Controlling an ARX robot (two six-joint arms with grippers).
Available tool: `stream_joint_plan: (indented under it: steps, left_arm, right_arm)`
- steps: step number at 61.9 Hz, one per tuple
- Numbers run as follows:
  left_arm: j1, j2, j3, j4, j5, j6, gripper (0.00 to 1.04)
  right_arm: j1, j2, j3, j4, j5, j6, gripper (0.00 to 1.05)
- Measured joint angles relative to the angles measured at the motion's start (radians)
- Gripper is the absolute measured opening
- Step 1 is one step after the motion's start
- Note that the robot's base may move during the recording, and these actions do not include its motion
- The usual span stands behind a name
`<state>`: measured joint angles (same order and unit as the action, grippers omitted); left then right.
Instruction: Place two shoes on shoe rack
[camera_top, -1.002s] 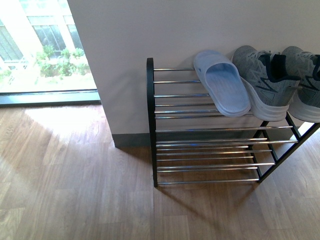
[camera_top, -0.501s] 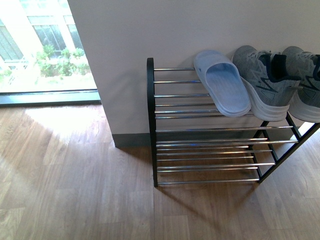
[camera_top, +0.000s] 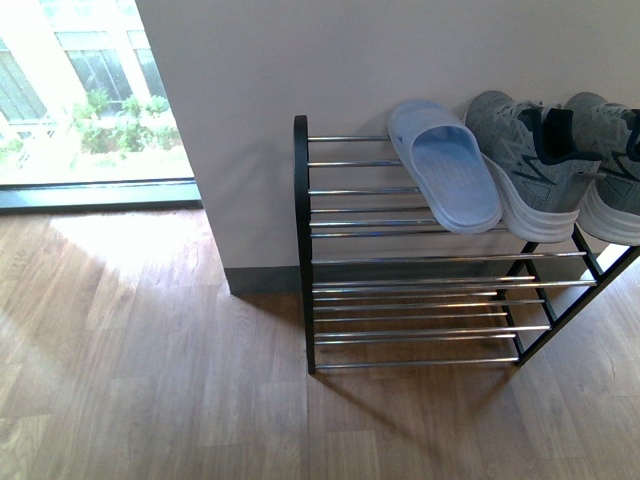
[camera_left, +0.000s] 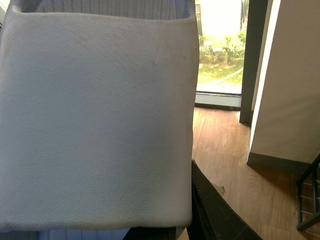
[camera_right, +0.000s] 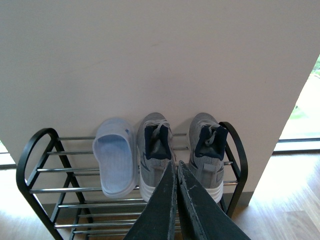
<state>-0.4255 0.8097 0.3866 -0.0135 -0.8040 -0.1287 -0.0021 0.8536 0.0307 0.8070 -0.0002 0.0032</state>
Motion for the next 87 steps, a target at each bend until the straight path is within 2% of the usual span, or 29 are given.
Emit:
stream_joint_plan:
  steps: [15,31,62,87]
  left_arm:
    - [0.000,0.000,0.000,0.000,0.000,0.000,0.02]
    - [0.000,0.000,0.000,0.000,0.000,0.000,0.02]
    - [0.000,0.000,0.000,0.000,0.000,0.000,0.02]
    - [0.000,0.000,0.000,0.000,0.000,0.000,0.02]
  right_arm:
    - [0.000,-0.241,-0.011,-0.210,0.000,0.000,0.01]
    - [0.000,-0.393,-0.012,-0.352,0.000,0.000,0.01]
    - [0.000,-0.590,-0.012,-0.543,0.000,0.000,0.01]
    - [0.000,-0.687,-0.012,-0.640,0.000,0.000,0.01]
